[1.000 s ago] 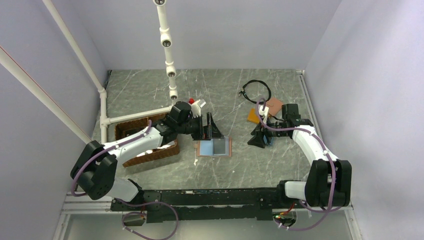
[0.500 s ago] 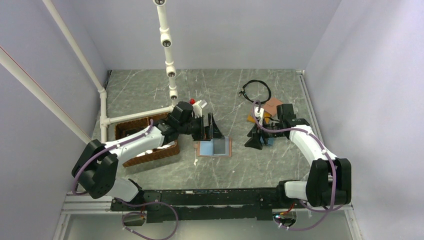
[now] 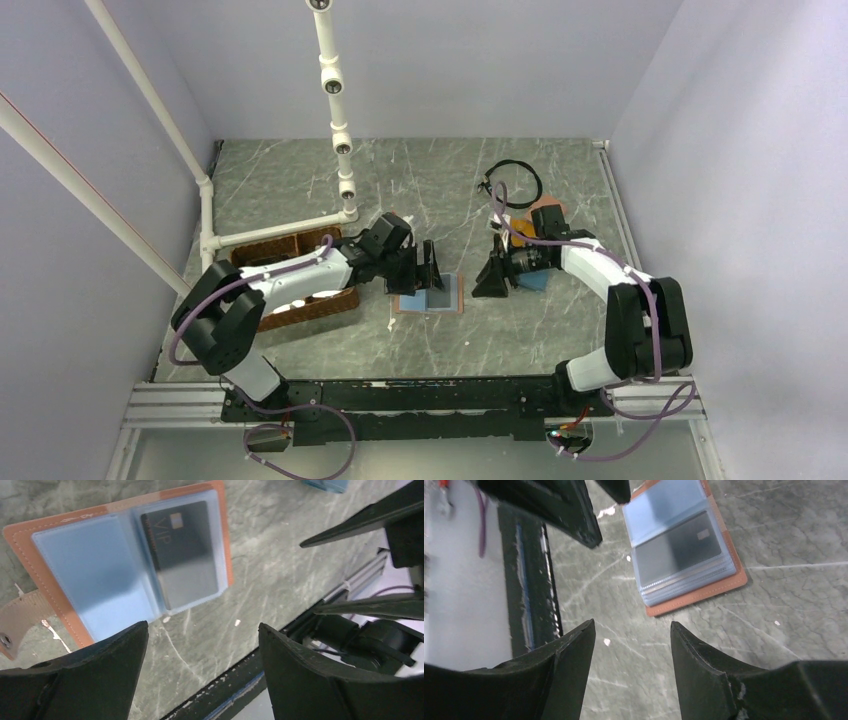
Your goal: Take the credit cards out of the card holder
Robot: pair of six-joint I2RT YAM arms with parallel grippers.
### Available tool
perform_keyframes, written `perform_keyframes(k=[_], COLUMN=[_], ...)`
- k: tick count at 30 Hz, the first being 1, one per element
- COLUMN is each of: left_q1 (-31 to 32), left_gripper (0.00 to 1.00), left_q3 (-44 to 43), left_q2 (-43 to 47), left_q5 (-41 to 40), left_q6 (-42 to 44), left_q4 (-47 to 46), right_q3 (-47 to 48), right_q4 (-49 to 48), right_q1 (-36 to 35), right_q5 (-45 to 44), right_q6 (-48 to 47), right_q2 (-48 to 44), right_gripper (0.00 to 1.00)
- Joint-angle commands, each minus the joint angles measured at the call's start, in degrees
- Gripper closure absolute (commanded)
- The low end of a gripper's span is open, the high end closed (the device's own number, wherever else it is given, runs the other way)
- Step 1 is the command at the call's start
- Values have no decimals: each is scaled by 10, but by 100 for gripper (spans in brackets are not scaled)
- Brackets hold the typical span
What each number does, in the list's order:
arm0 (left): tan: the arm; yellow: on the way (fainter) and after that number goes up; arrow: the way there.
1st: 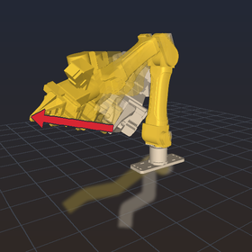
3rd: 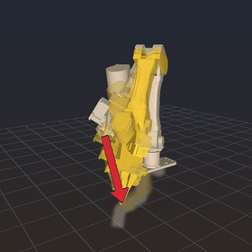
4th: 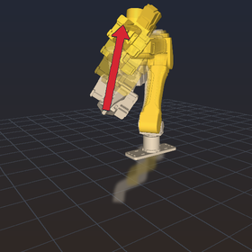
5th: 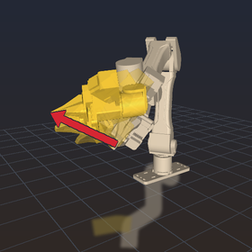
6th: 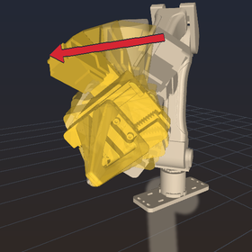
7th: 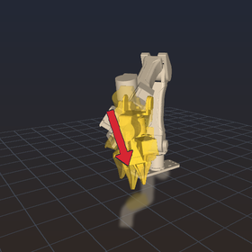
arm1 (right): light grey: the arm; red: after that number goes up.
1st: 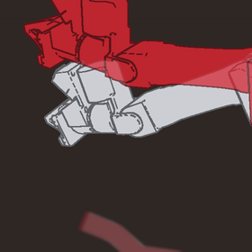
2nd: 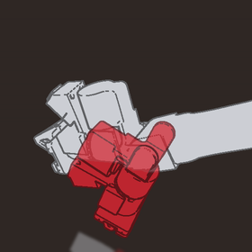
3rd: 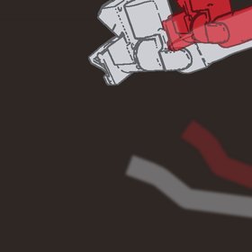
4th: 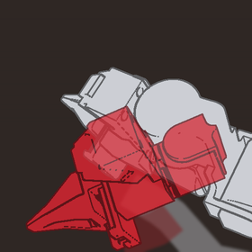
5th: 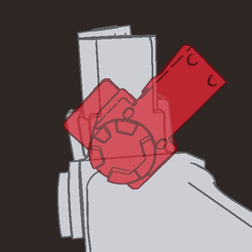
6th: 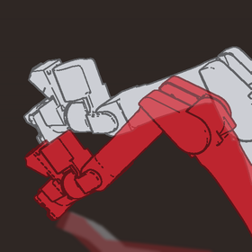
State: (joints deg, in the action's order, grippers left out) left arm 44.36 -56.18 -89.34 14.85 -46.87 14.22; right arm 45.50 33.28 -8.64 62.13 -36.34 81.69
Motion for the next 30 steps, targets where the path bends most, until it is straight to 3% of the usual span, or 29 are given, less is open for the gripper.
perform_keyframes(k=[1,8,15,21,30], left_q1=[7,11,30,47,51], left_gripper=[16,20,18,17,17], left_q3=[-12,-43,-121,-170,-172], left_q2=[-18,-47,-92,-127,-131], left_q5=[-35,-64,-141,-147,-154], left_q6=[-16,-24,-51,-60,-48], left_q4=[-10,17,120,170,170], right_q3=[27,14,9,6,0], right_q4=[-94,-149,-156,-154,-156], right_q1=[-3,-8,-7,-7,-6], right_q5=[43,3,-11,-16,-19], right_q6=[162,251,257,252,244], right_q2=[30,56,55,50,40], right_gripper=[42,44,44,44,44])
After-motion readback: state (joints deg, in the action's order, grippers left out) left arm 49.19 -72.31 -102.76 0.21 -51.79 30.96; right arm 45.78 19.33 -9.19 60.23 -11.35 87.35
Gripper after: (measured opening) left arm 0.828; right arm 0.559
